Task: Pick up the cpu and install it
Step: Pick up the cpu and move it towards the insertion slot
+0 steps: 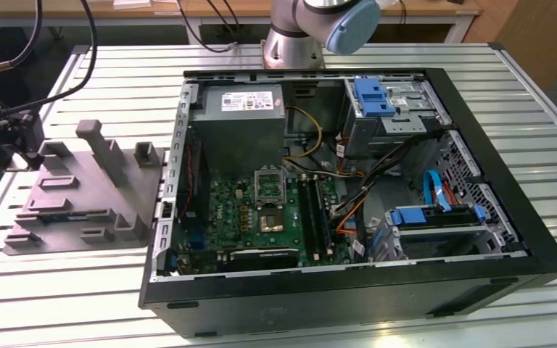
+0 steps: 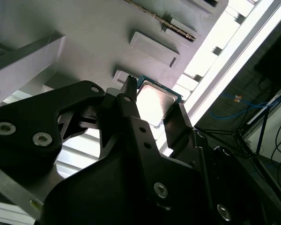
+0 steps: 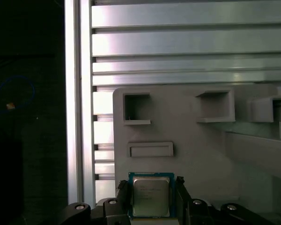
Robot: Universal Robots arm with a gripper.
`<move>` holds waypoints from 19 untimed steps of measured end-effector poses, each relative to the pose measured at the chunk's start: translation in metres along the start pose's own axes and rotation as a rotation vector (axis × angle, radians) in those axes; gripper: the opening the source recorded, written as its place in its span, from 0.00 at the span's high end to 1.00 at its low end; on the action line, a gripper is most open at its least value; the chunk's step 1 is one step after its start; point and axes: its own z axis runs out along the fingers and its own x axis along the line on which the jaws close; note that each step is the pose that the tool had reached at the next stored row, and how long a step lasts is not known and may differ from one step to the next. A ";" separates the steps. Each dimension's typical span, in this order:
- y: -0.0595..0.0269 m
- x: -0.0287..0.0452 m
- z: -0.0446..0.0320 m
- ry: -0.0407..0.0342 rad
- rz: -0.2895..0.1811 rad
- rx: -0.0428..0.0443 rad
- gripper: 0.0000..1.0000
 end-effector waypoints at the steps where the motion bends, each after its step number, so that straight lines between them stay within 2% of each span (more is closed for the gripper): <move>1: 0.0000 0.0000 -0.0004 -0.0001 0.000 -0.0001 0.53; 19: 0.0001 0.0000 -0.0045 0.0000 0.000 0.0000 0.53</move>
